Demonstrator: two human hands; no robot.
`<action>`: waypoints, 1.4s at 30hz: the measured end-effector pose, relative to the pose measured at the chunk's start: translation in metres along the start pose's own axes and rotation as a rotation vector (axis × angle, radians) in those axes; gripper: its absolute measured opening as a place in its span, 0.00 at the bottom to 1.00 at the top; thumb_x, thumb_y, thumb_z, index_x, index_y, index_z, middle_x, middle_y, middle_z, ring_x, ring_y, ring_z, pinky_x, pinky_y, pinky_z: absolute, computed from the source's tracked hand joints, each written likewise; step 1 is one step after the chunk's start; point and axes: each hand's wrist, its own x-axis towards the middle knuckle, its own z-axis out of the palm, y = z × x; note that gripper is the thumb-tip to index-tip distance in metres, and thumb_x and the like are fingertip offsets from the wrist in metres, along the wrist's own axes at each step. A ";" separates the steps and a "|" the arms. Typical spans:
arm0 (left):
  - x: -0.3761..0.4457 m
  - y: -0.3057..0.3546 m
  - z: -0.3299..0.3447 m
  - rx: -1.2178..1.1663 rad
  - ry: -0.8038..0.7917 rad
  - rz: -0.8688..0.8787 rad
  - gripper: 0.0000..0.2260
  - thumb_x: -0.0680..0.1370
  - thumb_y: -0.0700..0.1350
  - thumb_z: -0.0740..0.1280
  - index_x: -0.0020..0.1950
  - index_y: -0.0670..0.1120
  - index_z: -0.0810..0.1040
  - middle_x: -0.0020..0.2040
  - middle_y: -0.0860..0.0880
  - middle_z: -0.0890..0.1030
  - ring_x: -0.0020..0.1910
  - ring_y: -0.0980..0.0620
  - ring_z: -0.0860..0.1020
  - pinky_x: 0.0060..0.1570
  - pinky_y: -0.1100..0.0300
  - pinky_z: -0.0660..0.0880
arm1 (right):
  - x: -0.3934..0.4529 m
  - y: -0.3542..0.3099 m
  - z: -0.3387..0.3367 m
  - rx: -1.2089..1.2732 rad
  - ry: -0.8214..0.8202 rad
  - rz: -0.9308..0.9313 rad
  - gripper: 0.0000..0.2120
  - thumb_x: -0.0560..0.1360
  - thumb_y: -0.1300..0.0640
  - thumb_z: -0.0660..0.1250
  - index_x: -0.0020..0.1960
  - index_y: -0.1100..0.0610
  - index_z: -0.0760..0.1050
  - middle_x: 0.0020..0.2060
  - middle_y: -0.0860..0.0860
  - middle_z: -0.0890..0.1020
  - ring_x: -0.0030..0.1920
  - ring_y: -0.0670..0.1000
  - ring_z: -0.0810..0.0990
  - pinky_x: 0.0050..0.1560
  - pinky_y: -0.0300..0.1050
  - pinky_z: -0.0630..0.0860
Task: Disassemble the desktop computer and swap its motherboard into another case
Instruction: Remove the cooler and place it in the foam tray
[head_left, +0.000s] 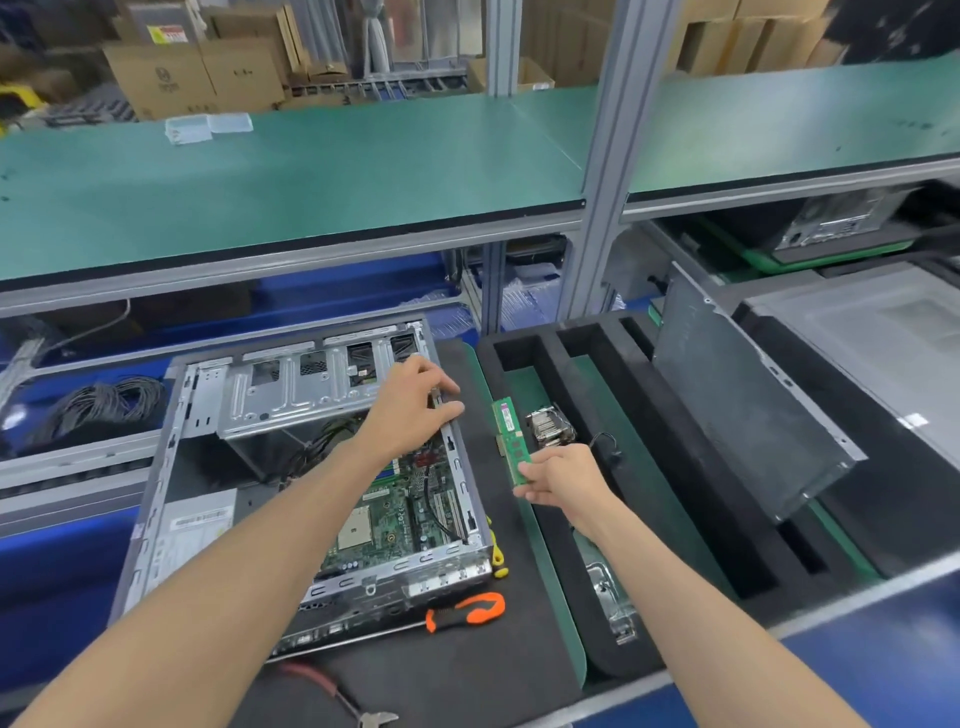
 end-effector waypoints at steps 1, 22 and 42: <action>0.001 -0.001 0.003 0.009 0.001 -0.004 0.08 0.77 0.49 0.72 0.54 0.49 0.83 0.59 0.50 0.73 0.61 0.51 0.68 0.62 0.59 0.62 | 0.002 0.007 -0.003 -0.021 0.006 0.026 0.06 0.77 0.71 0.67 0.54 0.68 0.76 0.48 0.64 0.83 0.39 0.58 0.86 0.45 0.49 0.83; 0.009 -0.012 0.004 -0.204 -0.057 -0.063 0.05 0.75 0.51 0.74 0.50 0.57 0.82 0.63 0.56 0.69 0.67 0.55 0.67 0.65 0.57 0.61 | 0.022 0.057 -0.013 -0.742 0.124 0.129 0.16 0.73 0.54 0.77 0.38 0.59 0.72 0.37 0.54 0.83 0.33 0.57 0.86 0.41 0.52 0.84; -0.027 -0.035 -0.029 -0.238 0.016 -0.046 0.07 0.77 0.43 0.72 0.53 0.52 0.84 0.60 0.58 0.79 0.60 0.60 0.76 0.64 0.63 0.67 | 0.019 0.038 0.035 -0.906 -0.099 -0.347 0.08 0.73 0.56 0.75 0.40 0.48 0.77 0.36 0.45 0.79 0.42 0.50 0.79 0.46 0.45 0.78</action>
